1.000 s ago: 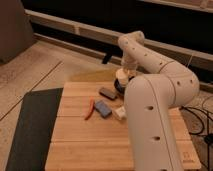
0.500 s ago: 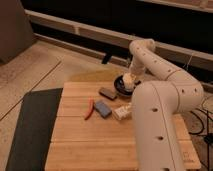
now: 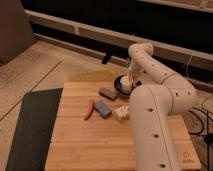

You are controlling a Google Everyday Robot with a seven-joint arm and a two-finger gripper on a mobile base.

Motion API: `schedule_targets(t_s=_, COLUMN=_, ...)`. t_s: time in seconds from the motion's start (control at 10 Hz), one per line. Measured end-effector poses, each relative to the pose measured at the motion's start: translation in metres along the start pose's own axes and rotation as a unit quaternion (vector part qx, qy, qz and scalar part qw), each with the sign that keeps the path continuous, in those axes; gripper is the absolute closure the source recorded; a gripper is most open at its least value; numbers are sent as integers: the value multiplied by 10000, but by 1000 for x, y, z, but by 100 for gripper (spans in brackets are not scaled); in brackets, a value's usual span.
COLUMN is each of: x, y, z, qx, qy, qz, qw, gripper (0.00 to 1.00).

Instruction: Place the ceramic cup in the ceramic bowl

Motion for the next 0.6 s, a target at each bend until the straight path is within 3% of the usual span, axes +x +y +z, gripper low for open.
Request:
schedule_targets(t_s=0.4, x=3, y=-5, z=5, qx=-36, qy=86, qz=-12, qw=10000, gripper=24)
schedule_targets(t_s=0.6, x=4, y=-2, z=5, qx=-39, qy=118, qz=-50, qw=9999, gripper=20)
